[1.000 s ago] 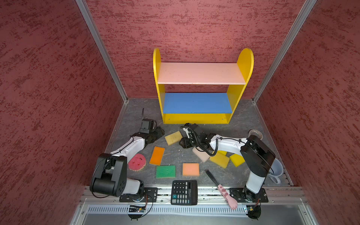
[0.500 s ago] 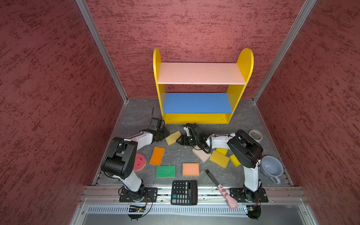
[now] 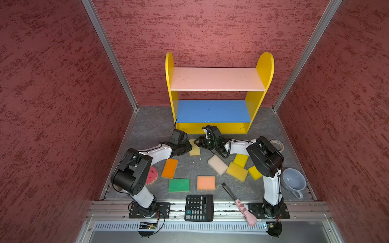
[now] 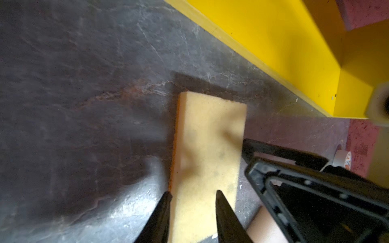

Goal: Place and organize the cleaning sponges onto the shelf
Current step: 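Grasp the pale yellow sponge with the right gripper and carry it toward the shelf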

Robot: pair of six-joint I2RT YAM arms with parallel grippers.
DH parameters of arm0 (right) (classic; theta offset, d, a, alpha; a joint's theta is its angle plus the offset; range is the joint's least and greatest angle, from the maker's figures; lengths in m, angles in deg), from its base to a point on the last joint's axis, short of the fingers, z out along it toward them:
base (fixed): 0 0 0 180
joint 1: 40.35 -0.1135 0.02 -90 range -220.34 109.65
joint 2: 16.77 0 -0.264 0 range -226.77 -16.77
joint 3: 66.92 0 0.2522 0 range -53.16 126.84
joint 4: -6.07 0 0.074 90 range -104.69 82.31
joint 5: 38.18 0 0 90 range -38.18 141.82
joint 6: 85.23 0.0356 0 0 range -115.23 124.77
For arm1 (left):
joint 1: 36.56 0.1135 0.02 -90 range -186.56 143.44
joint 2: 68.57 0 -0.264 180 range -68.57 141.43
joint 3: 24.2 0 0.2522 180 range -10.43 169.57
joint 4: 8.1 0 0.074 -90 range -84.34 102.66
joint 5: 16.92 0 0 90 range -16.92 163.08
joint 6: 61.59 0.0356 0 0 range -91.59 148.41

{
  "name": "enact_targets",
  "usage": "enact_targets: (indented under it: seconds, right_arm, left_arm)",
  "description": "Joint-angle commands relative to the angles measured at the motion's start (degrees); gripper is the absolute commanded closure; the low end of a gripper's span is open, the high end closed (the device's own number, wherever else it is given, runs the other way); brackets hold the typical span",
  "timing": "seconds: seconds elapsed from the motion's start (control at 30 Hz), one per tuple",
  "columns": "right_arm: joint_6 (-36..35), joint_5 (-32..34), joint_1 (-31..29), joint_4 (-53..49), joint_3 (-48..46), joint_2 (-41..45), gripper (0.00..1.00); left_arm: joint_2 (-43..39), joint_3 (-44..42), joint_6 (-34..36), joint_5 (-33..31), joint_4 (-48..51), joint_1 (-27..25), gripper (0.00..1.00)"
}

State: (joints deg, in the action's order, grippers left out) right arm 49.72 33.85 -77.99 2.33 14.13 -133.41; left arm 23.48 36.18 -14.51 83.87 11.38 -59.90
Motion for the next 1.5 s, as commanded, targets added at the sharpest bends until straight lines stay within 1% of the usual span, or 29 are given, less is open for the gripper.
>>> enact_targets:
  seconds: [0.0,0.07,0.27,0.37,0.43,0.5,0.6,0.7,0.77,0.87,1.03,1.2,1.33,1.47]
  right_arm:
    - [-1.4,3.3,0.1,-3.8,-0.8,2.2,0.45]
    - [-1.5,3.5,-0.2,-3.6,-2.6,3.1,0.47]
    - [-3.8,5.9,-1.6,-5.4,-4.6,4.1,0.56]
    - [-5.3,7.8,-2.5,-6.6,-4.0,3.7,0.58]
    - [-5.8,8.7,-2.9,-7.2,-3.4,3.1,0.62]
    - [-5.7,8.1,-3.0,-6.5,-3.3,2.7,0.64]
    - [-6.3,8.1,-3.6,-5.6,-2.5,1.8,0.67]
    - [-6.7,8.6,-4.1,-5.0,-1.5,0.5,0.77]
    - [-7.1,9.3,-4.2,-4.4,-1.0,-0.3,0.88]
    - [-7.7,11.4,-4.2,-3.3,-0.7,-0.6,1.0]
    - [-10.3,15.9,-4.2,-0.2,-0.4,0.1,1.0]
    - [-13.2,20.7,-4.2,4.6,0.0,0.1,1.0]
    - [-16.1,25.4,-4.2,8.8,1.9,-1.7,1.0]
    - [-18.5,29.1,-4.2,10.2,5.8,-5.3,1.0]
  left_arm:
    - [-2.9,1.5,1.0,-2.3,1.0,0.9,0.61]
    - [-3.2,2.0,1.3,-2.6,2.4,1.8,0.61]
    - [-2.6,0.9,1.1,-1.2,2.0,3.4,0.61]
    - [-2.1,-0.2,0.6,-0.2,0.3,3.4,0.61]
    - [-1.5,-0.3,0.6,0.1,0.2,3.4,0.61]
    - [-1.2,-0.5,0.2,0.1,0.4,3.4,0.61]
    - [-1.2,-2.3,-0.8,0.3,-1.9,3.3,0.61]
    - [-0.9,-2.4,-0.8,0.1,-1.5,3.4,0.61]
    - [-1.3,-2.8,-0.8,0.1,-2.0,3.5,0.61]
    - [-1.5,-2.4,0.2,0.3,-1.0,4.1,0.61]
    - [-3.4,-3.5,0.4,0.1,-1.5,5.5,0.61]
    - [-6.5,-4.7,0.8,-0.1,-0.3,8.7,0.61]
    - [-10.5,-6.6,1.6,-0.3,0.9,11.7,0.61]
    - [-13.8,-7.9,2.4,-1.1,2.0,12.8,0.61]
